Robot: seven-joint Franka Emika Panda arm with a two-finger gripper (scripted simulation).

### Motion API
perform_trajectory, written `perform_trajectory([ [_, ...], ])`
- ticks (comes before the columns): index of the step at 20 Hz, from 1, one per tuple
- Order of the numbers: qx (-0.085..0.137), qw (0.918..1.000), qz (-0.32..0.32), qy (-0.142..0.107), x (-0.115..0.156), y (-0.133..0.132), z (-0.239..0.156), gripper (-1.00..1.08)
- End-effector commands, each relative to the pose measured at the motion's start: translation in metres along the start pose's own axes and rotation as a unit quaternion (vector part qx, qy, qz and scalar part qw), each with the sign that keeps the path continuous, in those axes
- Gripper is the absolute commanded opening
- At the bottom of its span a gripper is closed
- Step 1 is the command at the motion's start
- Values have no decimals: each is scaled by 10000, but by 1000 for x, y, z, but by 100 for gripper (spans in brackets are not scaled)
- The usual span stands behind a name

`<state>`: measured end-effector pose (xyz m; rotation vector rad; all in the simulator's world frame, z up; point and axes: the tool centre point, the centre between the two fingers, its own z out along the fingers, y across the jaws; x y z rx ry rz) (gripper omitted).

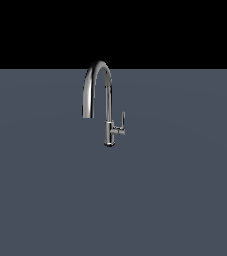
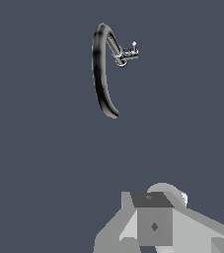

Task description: Turn on the faucet by rotating a designated handle.

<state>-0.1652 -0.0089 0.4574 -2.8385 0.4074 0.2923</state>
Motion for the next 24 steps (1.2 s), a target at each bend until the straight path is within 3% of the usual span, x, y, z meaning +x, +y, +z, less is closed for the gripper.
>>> perform_trajectory([
  [1, 214, 9994, 224, -168, 16, -1, 4, -100],
  [7, 738, 9927, 761, -582, 56, -2, 15, -100],
  [13, 1281, 9779, 1308, -1006, 95, 1, 30, -100],
  [19, 1841, 9542, 1864, -1442, 135, 6, 50, -100],
  [24, 2324, 9264, 2339, -1818, 167, 12, 71, -100],
])
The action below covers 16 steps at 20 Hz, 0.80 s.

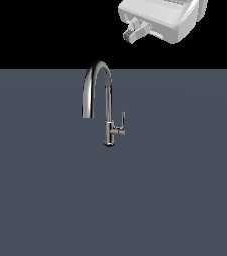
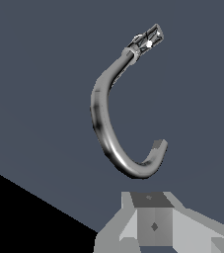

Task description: Turn on the faucet by rotating a designated handle.

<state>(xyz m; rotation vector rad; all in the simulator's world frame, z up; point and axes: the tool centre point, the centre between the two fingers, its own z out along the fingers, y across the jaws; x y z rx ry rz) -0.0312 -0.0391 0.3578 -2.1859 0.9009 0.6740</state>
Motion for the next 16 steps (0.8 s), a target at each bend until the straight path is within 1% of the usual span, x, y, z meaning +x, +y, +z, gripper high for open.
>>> perform_trajectory([
  [1, 265, 9991, 259, -207, 19, -1, 4, -100],
  [5, 687, 9939, 676, -541, 50, -2, 13, -100],
  [9, 1114, 9838, 1098, -880, 80, 0, 24, -100],
  [13, 1543, 9685, 1526, -1221, 110, 3, 37, -100],
  [16, 1865, 9535, 1848, -1478, 132, 6, 50, -100],
])
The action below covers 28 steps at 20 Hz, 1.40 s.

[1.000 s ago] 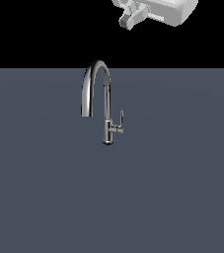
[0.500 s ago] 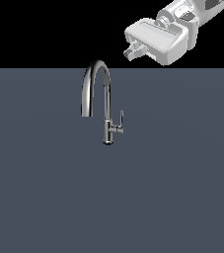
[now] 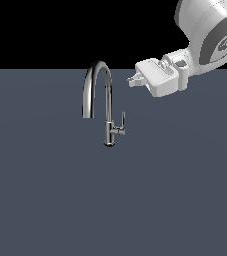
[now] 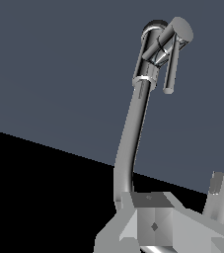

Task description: Turn on the faucet by rotating a designated handle.

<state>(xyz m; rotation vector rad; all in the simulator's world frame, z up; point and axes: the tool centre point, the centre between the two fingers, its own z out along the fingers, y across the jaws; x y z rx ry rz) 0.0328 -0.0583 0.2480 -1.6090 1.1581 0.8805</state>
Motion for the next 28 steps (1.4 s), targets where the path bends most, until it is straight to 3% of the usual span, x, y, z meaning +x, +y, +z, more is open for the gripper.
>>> perform_trajectory([
  [1, 286, 9989, 284, -228, 21, -1, 5, -100],
  [8, 998, 9867, 1002, -795, 71, -1, 23, -100],
  [14, 1399, 9737, 1407, -1116, 99, 2, 36, -100],
  [20, 1599, 9655, 1608, -1280, 113, 3, 45, -100],
  [28, 1626, 9642, 1638, -1305, 115, 3, 47, -100],
])
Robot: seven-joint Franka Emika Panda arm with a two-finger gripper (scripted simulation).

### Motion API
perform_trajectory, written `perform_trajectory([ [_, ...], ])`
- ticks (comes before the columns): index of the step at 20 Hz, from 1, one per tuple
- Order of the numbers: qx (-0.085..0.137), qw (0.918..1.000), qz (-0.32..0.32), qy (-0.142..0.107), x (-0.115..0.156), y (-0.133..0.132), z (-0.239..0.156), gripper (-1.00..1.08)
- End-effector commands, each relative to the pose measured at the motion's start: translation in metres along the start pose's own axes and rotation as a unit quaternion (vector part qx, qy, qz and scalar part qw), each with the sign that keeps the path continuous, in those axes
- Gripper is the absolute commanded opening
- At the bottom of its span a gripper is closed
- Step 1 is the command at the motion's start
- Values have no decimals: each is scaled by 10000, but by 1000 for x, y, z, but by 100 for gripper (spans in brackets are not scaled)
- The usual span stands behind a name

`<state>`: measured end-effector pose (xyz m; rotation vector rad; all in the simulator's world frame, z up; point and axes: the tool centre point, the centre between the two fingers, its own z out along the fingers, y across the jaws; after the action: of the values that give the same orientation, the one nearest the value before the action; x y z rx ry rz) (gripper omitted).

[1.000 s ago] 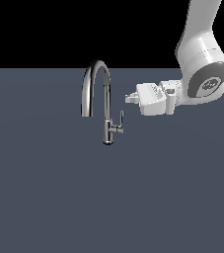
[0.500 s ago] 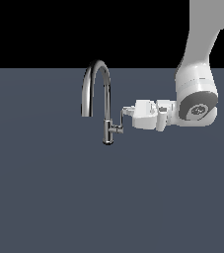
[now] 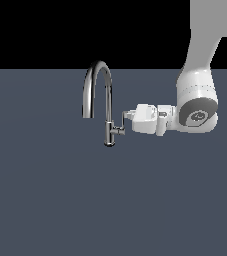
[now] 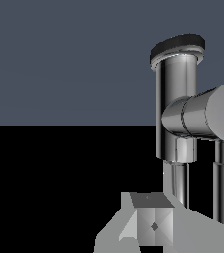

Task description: Turn on the faucet by rotating a designated handle.

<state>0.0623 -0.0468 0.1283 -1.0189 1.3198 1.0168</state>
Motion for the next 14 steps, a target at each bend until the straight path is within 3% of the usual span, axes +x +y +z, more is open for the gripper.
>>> perform_trajectory([
  [1, 0, 10000, 0, 0, -1, 3, 0, -100],
  [14, 1, 10000, -1, -2, -10, 40, 0, -100],
])
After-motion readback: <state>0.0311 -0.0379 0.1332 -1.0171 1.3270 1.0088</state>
